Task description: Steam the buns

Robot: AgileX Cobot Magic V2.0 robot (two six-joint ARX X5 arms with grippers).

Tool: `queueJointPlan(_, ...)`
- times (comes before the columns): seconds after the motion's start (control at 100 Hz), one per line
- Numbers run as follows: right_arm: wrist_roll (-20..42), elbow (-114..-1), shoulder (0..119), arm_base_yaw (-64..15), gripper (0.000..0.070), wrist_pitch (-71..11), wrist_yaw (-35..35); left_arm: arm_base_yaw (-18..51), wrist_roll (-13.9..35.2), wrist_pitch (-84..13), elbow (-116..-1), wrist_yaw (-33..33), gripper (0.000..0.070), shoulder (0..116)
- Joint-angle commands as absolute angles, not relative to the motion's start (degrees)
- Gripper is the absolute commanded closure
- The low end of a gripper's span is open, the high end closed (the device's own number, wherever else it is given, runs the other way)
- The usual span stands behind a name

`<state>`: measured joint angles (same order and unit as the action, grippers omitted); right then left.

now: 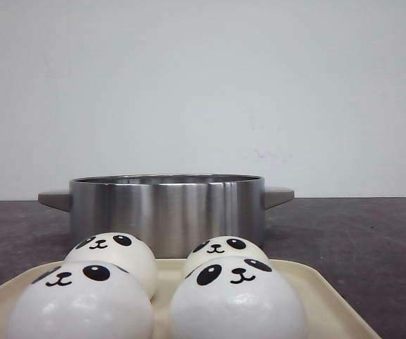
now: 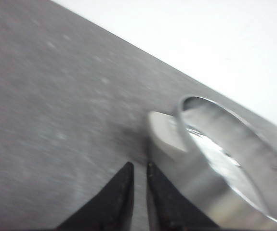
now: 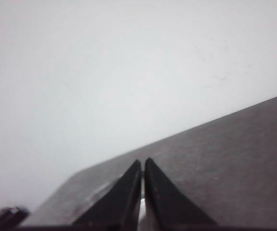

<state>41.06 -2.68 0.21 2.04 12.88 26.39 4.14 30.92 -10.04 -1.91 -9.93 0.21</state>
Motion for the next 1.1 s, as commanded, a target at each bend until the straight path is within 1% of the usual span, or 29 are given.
queueJointPlan(0.0,43.55,-5.45,0.21,2.02,0.0695,13.32,26.63,4.14,33.93,-10.63,-2.11,-12.25,0.07,0.21)
queueJointPlan(0.09,43.51,-9.17,0.23,2.02,0.0696,10.41,26.89,4.14,33.89,-9.93,-2.96,-16.75,0.07,0.21)
queueJointPlan(0.16,41.71,-14.11,0.32,2.02,0.0696,3.2,27.03,4.14,33.69,-10.02,-5.63,-19.77,0.0694,0.34)
queueJointPlan(0.21,38.24,-18.59,0.97,2.0,0.0696,-3.73,27.07,4.21,33.71,-11.14,-8.91,-20.82,0.0693,0.73)
queueJointPlan(0.27,32.58,-24.27,2.52,2.0,0.0696,-11.44,27.2,4.21,33.71,-12.95,-14.04,-21.28,0.0693,2.17)
queueJointPlan(0.35,24.67,-31.55,6.07,2.0,0.0696,-17.87,27.18,4.21,32.6,-16.27,-22.04,-21.3,0.0693,6.35)
queueJointPlan(0.38,22.44,-34.24,7.62,2.0,0.0696,-19.68,27.14,4.25,31.18,-17.56,-25.12,-21.41,0.0693,8.45)
queueJointPlan(0.45,17.21,-40.64,11.53,2.02,0.0697,-24.12,26.0,4.25,25.87,-21.63,-32.64,-21.98,0.0693,13.91)
queueJointPlan(0.56,8.23,-50.3,16.4,2.02,0.0696,-31.59,18.83,4.25,15.77,-29.78,-44.03,-21.78,0.0694,22.33)
queueJointPlan(0.64,2.44,-55.16,18.63,2.02,0.0696,-33.3,15.27,4.25,9.93,-34.15,-50.41,-20.99,0.0694,27.16)
queueJointPlan(0.68,1.74,-56.6,19.18,2.02,0.0696,-32.8,15.18,4.34,7.75,-35.03,-52.93,-20.82,0.0694,29.1)
queueJointPlan(0.71,2.61,-57.32,19.49,2.02,0.0696,-32.05,15.4,4.43,7.09,-34.96,-53.93,-20.84,0.0687,29.85)
queueJointPlan(0.74,4.08,-57.76,19.64,1.98,0.0693,-31.14,15.38,4.54,6.85,-34.54,-54.85,-20.84,0.0654,30.5)
queueJointPlan(0.76,5.15,-57.91,19.68,1.96,0.0686,-30.61,15.38,4.54,6.85,-34.22,-55.31,-20.84,0.0619,30.83)
queueJointPlan(0.79,6.68,-57.95,19.68,1.96,0.0649,-29.89,15.4,4.54,6.87,-33.65,-55.81,-20.84,0.054,31.2)
queueJointPlan(0.81,7.57,-57.95,19.68,1.96,0.06,-29.61,15.4,4.54,6.87,-33.15,-55.96,-20.84,0.0474,31.35)
queueJointPlan(0.83,8.29,-57.95,19.73,1.96,0.0535,-29.56,15.49,4.54,6.87,-32.64,-56.03,-20.86,0.04,31.44)
queueJointPlan(0.86,9.1,-57.95,19.79,1.96,0.0405,-29.67,15.99,4.6,6.96,-32.1,-56.03,-20.88,0.0287,31.42)
queueJointPlan(0.89,9.58,-57.93,19.9,1.96,0.0253,-30.0,17.15,4.82,7.03,-31.9,-56.03,-20.88,0.019,31.4)
queueJointPlan(0.92,10.41,-57.93,20.23,1.96,0.0121,-30.33,18.81,5.13,7.25,-31.94,-56.03,-20.91,0.0127,31.31)
queueJointPlan(0.94,11.14,-57.93,20.56,1.96,0.0067,-30.63,20.32,5.37,7.35,-32.12,-56.03,-21.08,0.0101,31.22)
queueJointPlan(0.96,11.92,-57.93,20.93,1.96,0.0046,-30.89,22.13,5.65,7.42,-32.32,-56.03,-21.12,0.0092,31.14)
queueJointPlan(1.01,13.5,-57.93,22.24,1.96,0.0046,-31.64,26.13,6.46,8.21,-33.06,-56.03,-21.15,0.0096,30.98)
queueJointPlan(1.09,15.0,-57.93,24.71,1.96,0.0046,-32.25,30.41,7.99,9.02,-35.2,-56.03,-21.98,0.0099,30.94)
